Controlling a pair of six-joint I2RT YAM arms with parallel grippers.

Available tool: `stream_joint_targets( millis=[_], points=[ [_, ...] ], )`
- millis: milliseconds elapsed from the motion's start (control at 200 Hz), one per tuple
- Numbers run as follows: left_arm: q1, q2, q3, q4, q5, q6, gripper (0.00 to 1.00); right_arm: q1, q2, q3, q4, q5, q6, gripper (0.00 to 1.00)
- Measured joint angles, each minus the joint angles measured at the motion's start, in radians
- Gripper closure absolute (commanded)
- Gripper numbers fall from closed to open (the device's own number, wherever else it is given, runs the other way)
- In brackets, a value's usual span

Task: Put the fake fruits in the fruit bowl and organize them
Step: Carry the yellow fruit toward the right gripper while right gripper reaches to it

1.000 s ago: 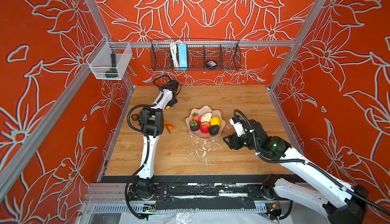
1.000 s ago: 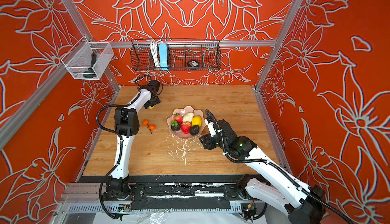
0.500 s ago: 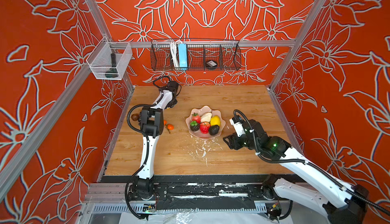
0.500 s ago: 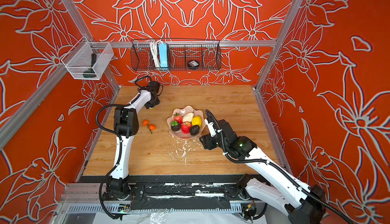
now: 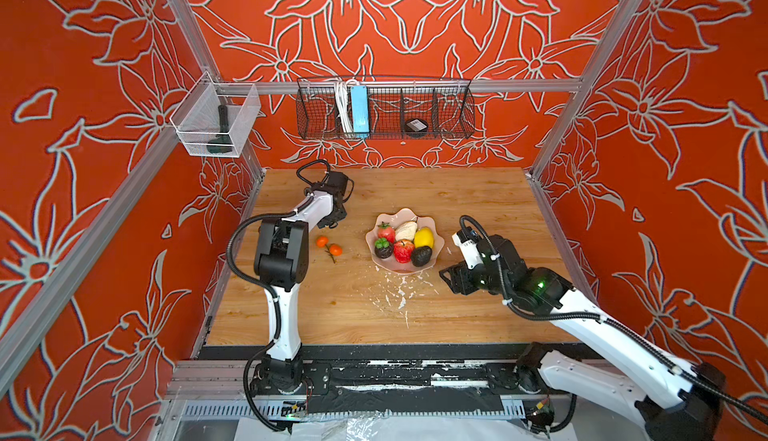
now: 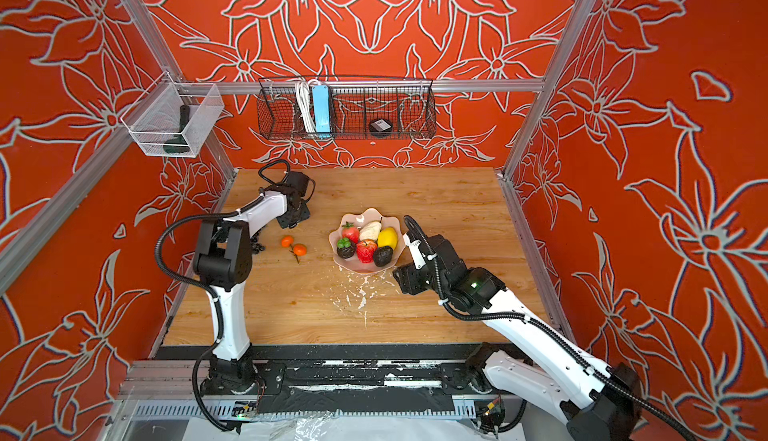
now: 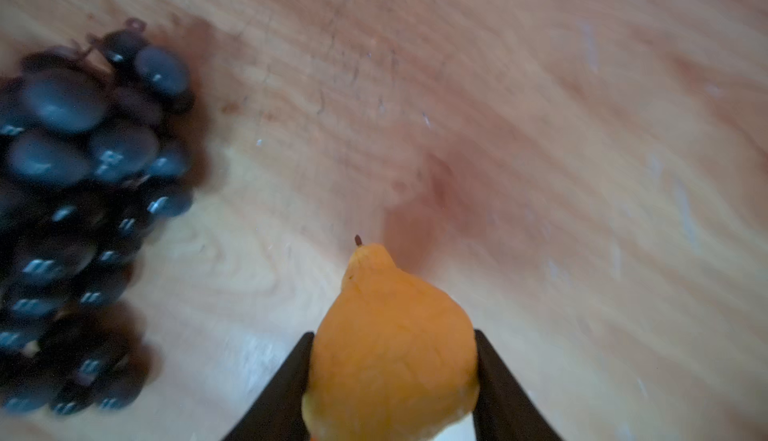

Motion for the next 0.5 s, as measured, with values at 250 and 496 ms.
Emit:
stream_joint_targets(
  millis=[250, 496],
  points=[
    [-0.082, -0.417, -0.32, 0.272, 0.184, 0.141, 0.56, -0.014, 0.064, 0.084, -0.048, 0.007, 0.04, 0.29],
    [-0.251, -0.612, -0.515, 0.502, 0.508, 0.296, 0.58, -0.06, 0.108, 0.197, -0.088, -0.045, 0.06, 0.29]
  ],
)
